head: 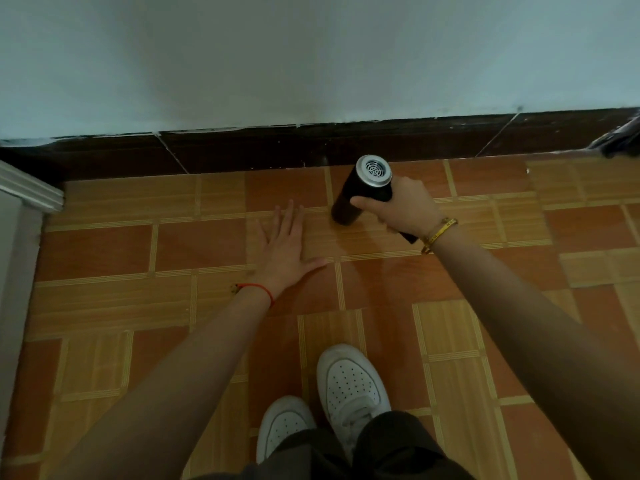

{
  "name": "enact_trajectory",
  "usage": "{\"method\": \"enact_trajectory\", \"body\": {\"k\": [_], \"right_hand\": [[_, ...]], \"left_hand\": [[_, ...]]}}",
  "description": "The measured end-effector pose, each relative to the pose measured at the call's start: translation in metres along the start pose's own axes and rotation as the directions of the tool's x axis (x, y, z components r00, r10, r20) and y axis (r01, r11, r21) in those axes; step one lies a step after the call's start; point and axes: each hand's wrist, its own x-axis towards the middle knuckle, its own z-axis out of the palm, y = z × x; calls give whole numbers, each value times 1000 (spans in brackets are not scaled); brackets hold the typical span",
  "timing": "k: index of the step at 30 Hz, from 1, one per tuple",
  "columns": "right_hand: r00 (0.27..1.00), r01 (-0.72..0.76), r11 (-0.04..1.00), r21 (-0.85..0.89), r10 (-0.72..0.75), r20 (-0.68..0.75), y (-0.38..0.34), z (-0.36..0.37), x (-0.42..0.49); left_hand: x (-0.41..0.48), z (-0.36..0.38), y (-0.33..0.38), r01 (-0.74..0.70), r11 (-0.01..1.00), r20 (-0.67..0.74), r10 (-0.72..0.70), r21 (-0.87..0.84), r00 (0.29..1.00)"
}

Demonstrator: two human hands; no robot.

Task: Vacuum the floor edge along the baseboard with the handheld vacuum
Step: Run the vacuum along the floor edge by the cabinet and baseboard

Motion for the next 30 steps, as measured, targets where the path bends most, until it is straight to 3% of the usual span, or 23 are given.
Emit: {"method": "enact_trajectory", "body": {"k": [7,12,15,19,24,30], "right_hand": [[991,21,1000,-13,-23,-135,3,8,-6],[993,73,997,-40,-76,-88,5,7,-3],[987,41,997,-70,-51,-150,9,3,-1],[969,-6,996,-88,-16,-245,17,-1,4],[974,51,992,-118,-76,-214,20,-5,11],[951,-8,988,-152,-39,-308,27,-9,26]], "left_hand": [[9,3,13,-42,999,-2,42,-15,999],[17,2,17,-14,998,12,15,-64,1000],[22,2,23,-16,997,21,17,-79,1000],[29,0,34,-60,998,2,60,-31,998],[43,-3,48,-67,998,-2,67,12,998],[53,-3,60,-77,996,16,77,36,997]]}}
